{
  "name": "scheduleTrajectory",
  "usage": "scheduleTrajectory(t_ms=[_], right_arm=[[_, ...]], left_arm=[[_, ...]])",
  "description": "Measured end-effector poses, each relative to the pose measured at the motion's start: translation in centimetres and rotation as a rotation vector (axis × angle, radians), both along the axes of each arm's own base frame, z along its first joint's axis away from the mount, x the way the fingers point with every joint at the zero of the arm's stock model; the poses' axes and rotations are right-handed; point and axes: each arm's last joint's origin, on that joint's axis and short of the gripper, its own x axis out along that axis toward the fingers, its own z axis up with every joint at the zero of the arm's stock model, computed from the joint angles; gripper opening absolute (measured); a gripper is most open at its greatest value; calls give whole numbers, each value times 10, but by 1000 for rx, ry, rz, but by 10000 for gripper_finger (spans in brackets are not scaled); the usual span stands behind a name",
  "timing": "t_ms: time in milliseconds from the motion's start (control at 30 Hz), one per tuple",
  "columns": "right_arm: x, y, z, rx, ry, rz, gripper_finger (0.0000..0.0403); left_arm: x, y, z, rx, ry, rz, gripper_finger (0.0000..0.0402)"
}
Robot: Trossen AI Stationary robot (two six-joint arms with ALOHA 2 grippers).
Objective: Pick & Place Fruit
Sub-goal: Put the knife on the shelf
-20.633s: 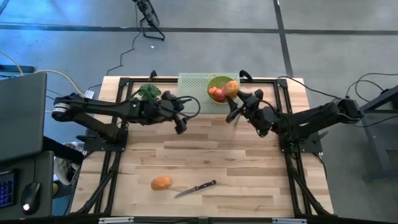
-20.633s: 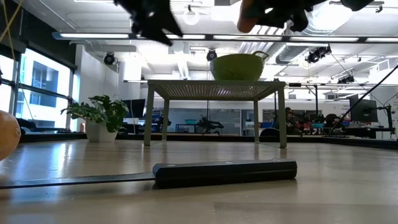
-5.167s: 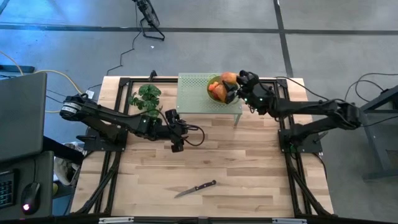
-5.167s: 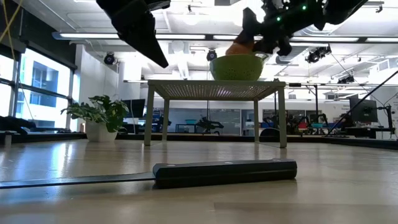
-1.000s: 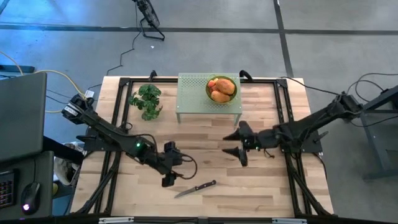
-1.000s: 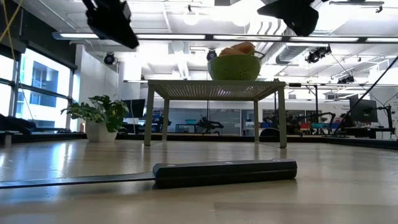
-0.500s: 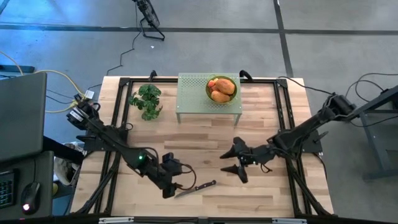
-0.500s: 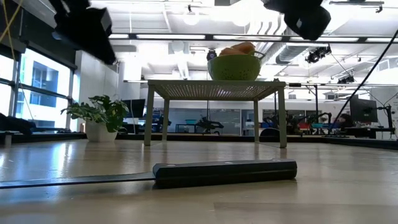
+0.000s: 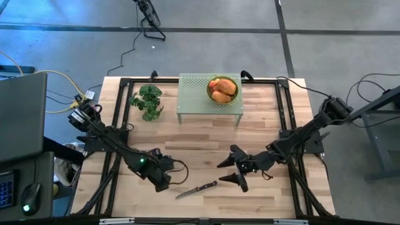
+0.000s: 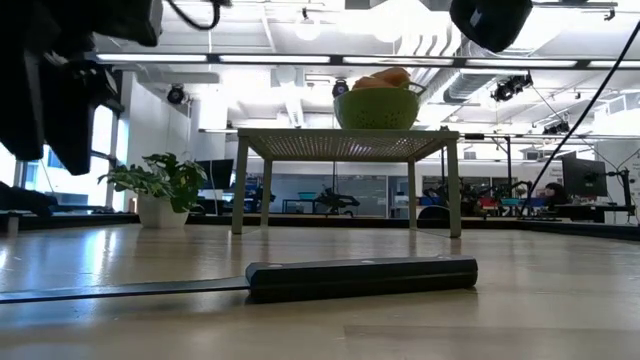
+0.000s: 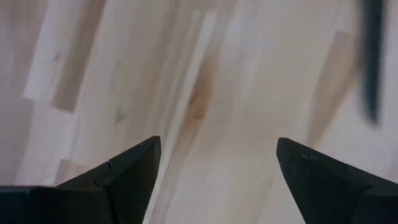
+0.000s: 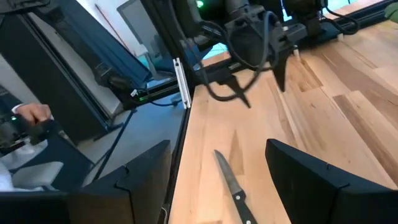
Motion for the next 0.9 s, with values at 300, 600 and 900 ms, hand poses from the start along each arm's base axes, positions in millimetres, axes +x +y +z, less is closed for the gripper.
scheduleTrajectory(t_ms=[300,600,900], right_arm=[[14,13,11,-66,0,25,254],[22,27,20,-127,87,49,254],[36,36,16,-287,207,80,254]], left_arm=[[-3,2,-1,9,46,-20,312],[-3,1,-1,5,47,-18,312],[-3,1,-1,3,46,-14,312]])
